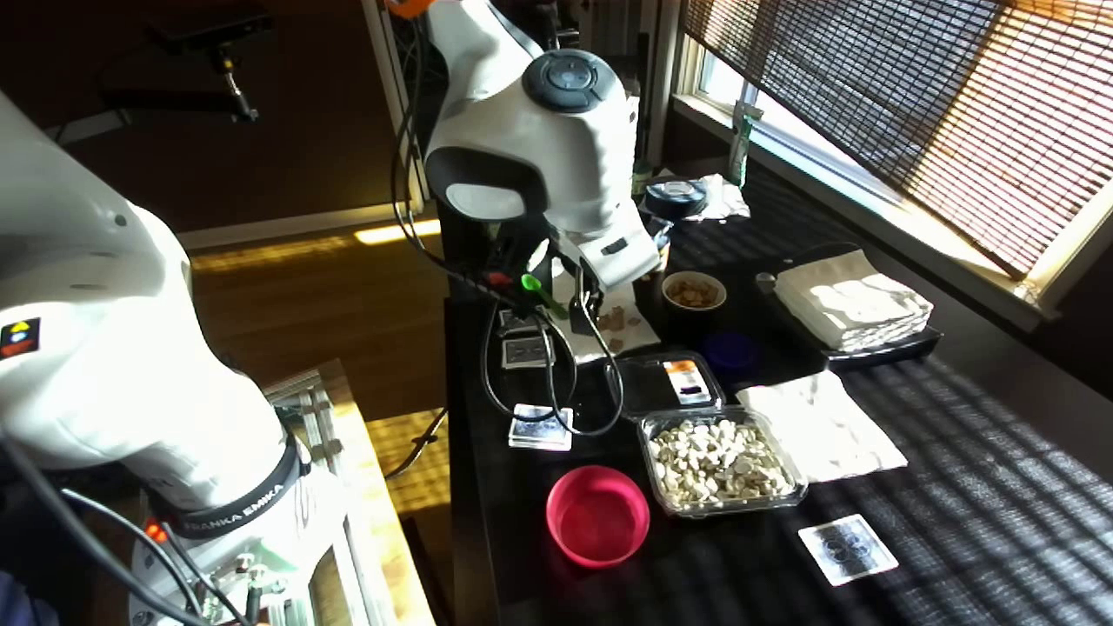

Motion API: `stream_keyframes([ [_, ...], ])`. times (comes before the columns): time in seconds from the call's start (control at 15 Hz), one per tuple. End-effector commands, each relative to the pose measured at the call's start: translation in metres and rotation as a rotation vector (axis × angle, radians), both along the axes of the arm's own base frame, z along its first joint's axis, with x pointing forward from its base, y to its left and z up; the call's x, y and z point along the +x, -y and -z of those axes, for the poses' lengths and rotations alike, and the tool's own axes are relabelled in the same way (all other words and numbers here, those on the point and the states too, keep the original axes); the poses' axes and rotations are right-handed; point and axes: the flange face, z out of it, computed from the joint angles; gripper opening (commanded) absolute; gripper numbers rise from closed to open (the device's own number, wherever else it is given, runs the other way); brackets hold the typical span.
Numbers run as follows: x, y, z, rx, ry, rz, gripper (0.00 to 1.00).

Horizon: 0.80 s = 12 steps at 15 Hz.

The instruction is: Put the transparent lid on the transparent bowl

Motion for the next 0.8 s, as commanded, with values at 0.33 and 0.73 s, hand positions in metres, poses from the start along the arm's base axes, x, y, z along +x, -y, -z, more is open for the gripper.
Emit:
stream_keyframes([
  [0.33,-0.005,0.015,0.018,-0.079,0.032,0.064,1.00],
  [0.73,-0.003,0.025,0.039,-0.171,0.034,0.128,1.00],
])
